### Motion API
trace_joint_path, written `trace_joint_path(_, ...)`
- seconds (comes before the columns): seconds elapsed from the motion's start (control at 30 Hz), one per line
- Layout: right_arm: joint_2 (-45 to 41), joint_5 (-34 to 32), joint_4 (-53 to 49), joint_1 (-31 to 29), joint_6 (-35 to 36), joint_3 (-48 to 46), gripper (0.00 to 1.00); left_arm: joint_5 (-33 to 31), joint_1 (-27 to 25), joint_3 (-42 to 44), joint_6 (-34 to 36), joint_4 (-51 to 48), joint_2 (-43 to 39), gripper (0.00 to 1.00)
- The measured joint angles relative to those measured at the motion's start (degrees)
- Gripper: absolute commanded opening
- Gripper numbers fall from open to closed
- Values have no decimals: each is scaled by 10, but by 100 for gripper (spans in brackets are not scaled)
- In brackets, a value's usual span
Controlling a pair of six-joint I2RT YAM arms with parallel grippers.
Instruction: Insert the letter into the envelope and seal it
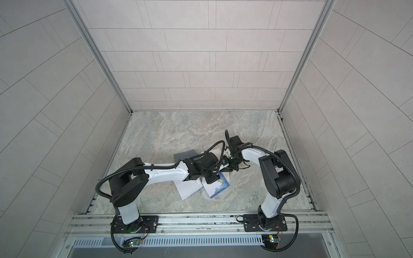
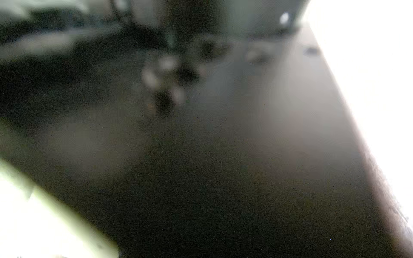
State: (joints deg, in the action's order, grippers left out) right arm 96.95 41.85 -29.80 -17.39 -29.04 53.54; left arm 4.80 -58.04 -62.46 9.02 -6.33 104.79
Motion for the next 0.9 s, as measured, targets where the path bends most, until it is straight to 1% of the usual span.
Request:
trace_joint_path(0.07,-10,0,-1,4,-2,0,0,1,0,0,0,7,-3,71)
trace_joint_path(0.17,-31,0,-5,11,-3,0,0,7,2,0,-5,16,-13,74)
trace_joint_path(0.27,-56,1,-7,27,-8,0,0,21,7,1,-6,19,-24,74)
trace_joint_path(0.57,-90,19,-47,36,-9,23,0,86,24,0,0,42,-41,74)
trace_joint_path(0.77,-93,28,-76,40,0,47,0,102,30,-5,0,57,-42,70)
trace_joint_path(0.9,-93,34,-88,43,7,66,0,105,36,3,-5,83,-50,70)
